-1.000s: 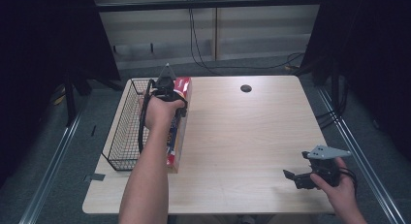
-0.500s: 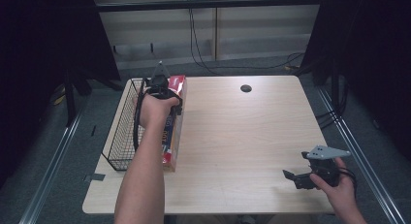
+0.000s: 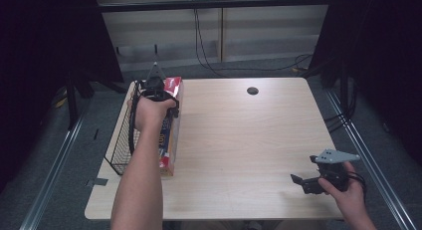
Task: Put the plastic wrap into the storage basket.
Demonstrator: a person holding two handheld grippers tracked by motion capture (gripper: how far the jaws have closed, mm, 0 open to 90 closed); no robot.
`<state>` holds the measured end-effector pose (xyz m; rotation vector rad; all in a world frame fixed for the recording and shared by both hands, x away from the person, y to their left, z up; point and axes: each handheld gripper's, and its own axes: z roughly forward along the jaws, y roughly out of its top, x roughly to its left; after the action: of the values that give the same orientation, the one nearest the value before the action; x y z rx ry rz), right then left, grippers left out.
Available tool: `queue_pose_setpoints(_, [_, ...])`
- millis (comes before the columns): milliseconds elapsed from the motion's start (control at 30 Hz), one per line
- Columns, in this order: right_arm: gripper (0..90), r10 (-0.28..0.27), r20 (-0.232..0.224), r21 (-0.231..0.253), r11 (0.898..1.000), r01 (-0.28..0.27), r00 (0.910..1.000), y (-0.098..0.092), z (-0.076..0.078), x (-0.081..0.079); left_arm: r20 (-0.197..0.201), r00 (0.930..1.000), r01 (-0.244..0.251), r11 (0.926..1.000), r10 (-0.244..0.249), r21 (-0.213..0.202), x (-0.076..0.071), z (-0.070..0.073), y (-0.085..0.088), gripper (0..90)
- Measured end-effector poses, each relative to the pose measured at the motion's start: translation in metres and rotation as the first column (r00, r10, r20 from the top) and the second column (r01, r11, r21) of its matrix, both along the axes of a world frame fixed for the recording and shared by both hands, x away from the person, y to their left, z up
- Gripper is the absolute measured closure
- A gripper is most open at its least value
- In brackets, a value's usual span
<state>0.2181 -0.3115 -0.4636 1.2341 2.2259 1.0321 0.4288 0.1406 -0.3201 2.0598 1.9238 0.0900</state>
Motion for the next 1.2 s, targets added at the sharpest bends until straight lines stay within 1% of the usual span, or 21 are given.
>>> queue_pose_setpoints(67, [2.6, 0.0, 0.0, 0.0, 1.0, 0.0, 1.0, 0.0, 0.0, 0.0, 0.002, 1.0, 0.0, 1.0, 0.0, 0.004, 0.0, 0.001, 0.002, 44.3])
queue_pose_setpoints(200, [2.6, 0.0, -0.001, 0.0, 1.0, 0.0, 1.0, 0.0, 0.0, 0.0, 0.003, 0.9999, -0.011, 0.9999, 0.011, -0.005, 0.0, 0.002, 0.007, 44.3])
queue_pose_setpoints(300, [2.6, -0.004, 0.001, -0.001, 1.0, 0.004, 1.0, 0.0, 0.0, 0.0, 0.004, 0.9998, -0.022, 0.9998, 0.022, 0.005, 0.0, 0.002, 0.011, 44.3])
queue_pose_setpoints(400, [2.6, -0.004, 0.002, 0.0, 1.0, 0.004, 1.0, 0.0, 0.0, 0.0, 0.006, 0.9996, -0.026, 0.9997, 0.026, 0.003, 0.0, 0.002, 0.013, 44.3])
queue_pose_setpoints(533, [2.6, 0.001, -0.002, 0.0, 1.0, -0.001, 1.0, 0.0, 0.0, 0.0, 0.006, 0.9996, -0.028, 0.9995, 0.028, 0.011, 0.0, 0.001, 0.017, 44.3])
queue_pose_setpoints(567, [2.6, 0.003, -0.003, 0.001, 1.0, -0.003, 1.0, 0.0, 0.0, 0.0, 0.006, 0.9994, -0.035, 0.9994, 0.035, 0.004, 0.0, 0.001, 0.018, 44.4])
queue_pose_setpoints(667, [2.6, 0.007, -0.004, 0.0, 1.0, -0.007, 1.0, 0.0, 0.0, 0.0, 0.009, 0.9991, -0.042, 0.9991, 0.041, 0.012, 0.001, 0.002, 0.02, 44.3])
queue_pose_setpoints(767, [2.6, 0.005, -0.004, 0.001, 1.0, -0.005, 1.0, 0.0, 0.0, 0.0, 0.007, 0.9987, -0.05, 0.9987, 0.05, 0.004, 0.001, 0.003, 0.025, 44.3])
queue_pose_setpoints(867, [2.6, 0.006, -0.005, 0.0, 1.0, -0.006, 1.0, 0.0, 0.0, 0.0, 0.007, 0.9987, -0.051, 0.9986, 0.051, 0.015, 0.001, 0.004, 0.031, 44.3])
queue_pose_setpoints(967, [2.6, 0.006, -0.005, 0.001, 1.0, -0.006, 1.0, 0.0, 0.0, 0.0, 0.011, 0.9983, -0.058, 0.9981, 0.058, 0.019, 0.001, 0.004, 0.034, 44.3])
queue_pose_setpoints(1033, [2.6, 0.006, -0.005, 0.0, 1.0, -0.006, 1.0, 0.0, 0.0, 0.0, 0.009, 0.9979, -0.064, 0.9977, 0.064, 0.022, 0.001, 0.005, 0.04, 44.3])
queue_pose_setpoints(1100, [2.6, 0.005, -0.005, 0.002, 1.0, -0.005, 1.0, 0.0, 0.0, 0.0, 0.007, 0.9982, -0.06, 0.9979, 0.06, 0.024, 0.002, 0.005, 0.042, 44.3])
queue_pose_setpoints(1133, [2.6, 0.004, -0.005, 0.002, 1.0, -0.004, 1.0, 0.0, 0.0, 0.0, 0.008, 0.9974, -0.072, 0.997, 0.072, 0.027, 0.001, 0.005, 0.042, 44.3])
queue_pose_setpoints(1167, [2.6, 0.004, -0.005, 0.002, 1.0, -0.004, 1.0, 0.0, 0.0, 0.0, 0.008, 0.9983, -0.059, 0.9976, 0.058, 0.038, 0.002, 0.005, 0.045, 44.3])
queue_pose_setpoints(1200, [2.6, 0.005, -0.007, 0.002, 1.0, -0.005, 1.0, 0.001, 0.0, 0.0, 0.008, 0.9972, -0.074, 0.9968, 0.074, 0.03, 0.001, 0.004, 0.048, 44.3])
